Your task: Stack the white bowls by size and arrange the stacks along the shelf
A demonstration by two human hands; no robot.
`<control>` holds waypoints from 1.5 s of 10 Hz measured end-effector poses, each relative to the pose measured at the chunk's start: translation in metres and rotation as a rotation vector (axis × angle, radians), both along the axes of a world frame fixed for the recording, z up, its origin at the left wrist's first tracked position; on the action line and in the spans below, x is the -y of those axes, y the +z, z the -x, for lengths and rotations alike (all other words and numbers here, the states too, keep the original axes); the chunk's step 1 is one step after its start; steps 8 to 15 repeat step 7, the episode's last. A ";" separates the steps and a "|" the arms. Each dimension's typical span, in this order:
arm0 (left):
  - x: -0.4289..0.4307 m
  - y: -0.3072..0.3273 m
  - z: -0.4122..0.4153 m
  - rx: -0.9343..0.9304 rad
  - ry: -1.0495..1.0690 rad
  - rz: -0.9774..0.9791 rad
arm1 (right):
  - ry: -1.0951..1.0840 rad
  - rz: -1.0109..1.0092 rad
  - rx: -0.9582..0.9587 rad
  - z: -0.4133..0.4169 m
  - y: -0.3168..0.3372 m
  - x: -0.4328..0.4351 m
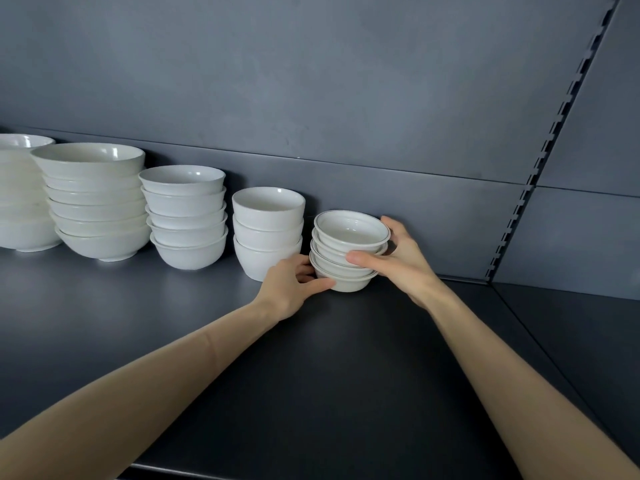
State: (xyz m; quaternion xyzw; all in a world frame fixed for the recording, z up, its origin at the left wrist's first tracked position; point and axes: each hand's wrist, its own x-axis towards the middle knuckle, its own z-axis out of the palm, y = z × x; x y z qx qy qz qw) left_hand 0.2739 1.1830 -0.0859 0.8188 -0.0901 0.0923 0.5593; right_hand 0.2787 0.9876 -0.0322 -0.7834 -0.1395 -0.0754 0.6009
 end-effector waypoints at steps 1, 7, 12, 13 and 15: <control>0.000 0.000 0.000 -0.012 0.005 0.002 | 0.005 0.016 0.000 0.001 0.001 0.000; -0.039 0.085 0.047 -0.067 -0.070 -0.701 | -0.132 0.652 0.059 0.044 0.066 -0.012; -0.039 0.085 0.047 -0.067 -0.070 -0.701 | -0.132 0.652 0.059 0.044 0.066 -0.012; -0.039 0.085 0.047 -0.067 -0.070 -0.701 | -0.132 0.652 0.059 0.044 0.066 -0.012; -0.039 0.085 0.047 -0.067 -0.070 -0.701 | -0.132 0.652 0.059 0.044 0.066 -0.012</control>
